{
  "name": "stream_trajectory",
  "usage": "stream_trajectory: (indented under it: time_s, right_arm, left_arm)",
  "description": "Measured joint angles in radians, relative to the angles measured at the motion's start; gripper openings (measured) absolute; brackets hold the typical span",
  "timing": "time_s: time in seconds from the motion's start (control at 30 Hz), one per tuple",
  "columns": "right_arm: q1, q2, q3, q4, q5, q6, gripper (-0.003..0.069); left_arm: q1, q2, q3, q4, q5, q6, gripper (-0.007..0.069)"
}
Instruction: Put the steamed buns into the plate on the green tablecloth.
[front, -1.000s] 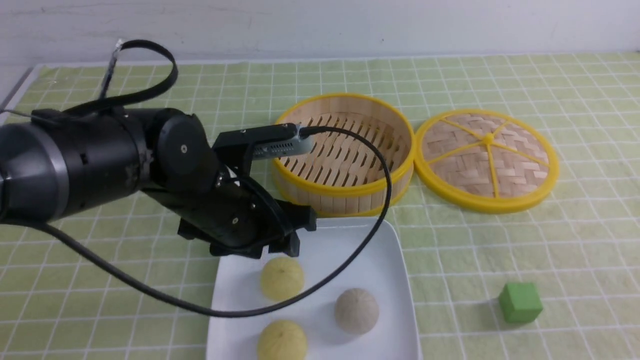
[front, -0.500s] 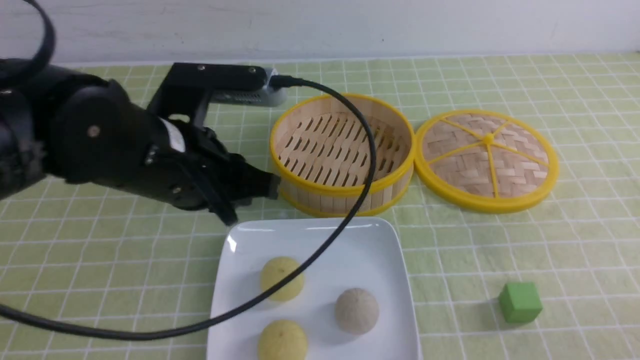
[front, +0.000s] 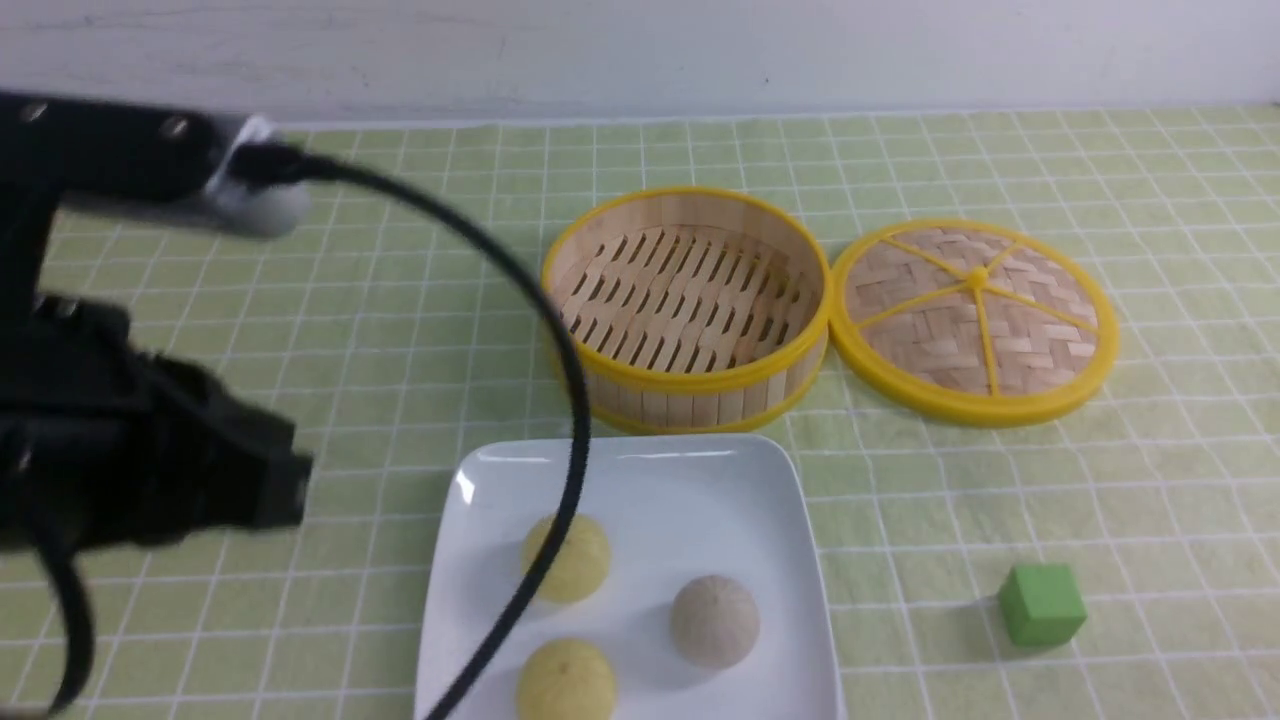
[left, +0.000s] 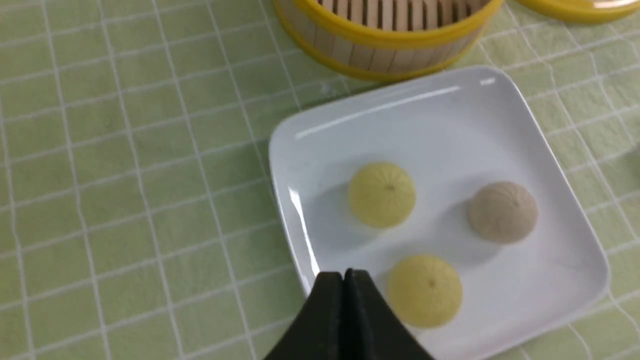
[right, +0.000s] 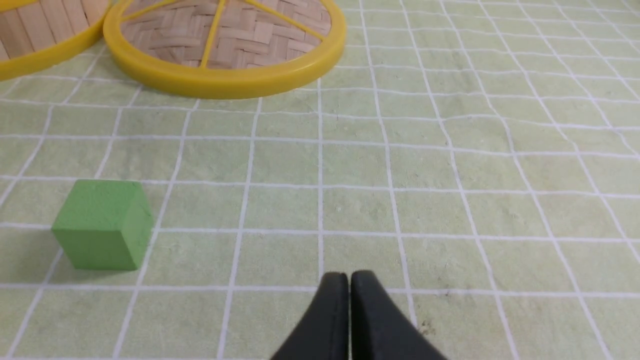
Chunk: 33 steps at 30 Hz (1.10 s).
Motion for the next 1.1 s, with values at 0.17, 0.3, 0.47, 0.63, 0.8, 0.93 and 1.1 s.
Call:
stream_trajectory:
  time_s: [0.17, 0.3, 0.47, 0.63, 0.8, 0.93, 1.1]
  right_arm:
    - [0.0, 0.0, 0.0, 0.0, 0.0, 0.0, 0.0038]
    - [0.0, 0.0, 0.0, 0.0, 0.0, 0.0, 0.0044]
    - [0.0, 0.0, 0.0, 0.0, 0.0, 0.0, 0.005]
    - [0.0, 0.0, 0.0, 0.0, 0.0, 0.0, 0.0056]
    - [0.0, 0.0, 0.0, 0.0, 0.0, 0.0, 0.0061]
    - [0.0, 0.0, 0.0, 0.0, 0.0, 0.0, 0.0062]
    - [0.0, 0.0, 0.0, 0.0, 0.0, 0.0, 0.0069]
  left_arm:
    - [0.0, -0.206, 0.318, -0.133, -0.328, 0.0, 0.0002]
    - [0.0, -0.331, 0.507, -0.241, -0.651, 0.0, 0.0002]
    - [0.0, -0.374, 0.602, -0.279, -0.858, 0.0, 0.0002]
    - [0.0, -0.374, 0.657, -0.285, -0.894, 0.0, 0.0002]
    - [0.0, -0.374, 0.684, -0.287, -0.901, 0.0, 0.001]
    - [0.0, -0.374, 0.688, -0.262, -0.874, 0.019, 0.0016]
    - [0.0, -0.382, 0.688, -0.209, -0.749, 0.143, 0.0019]
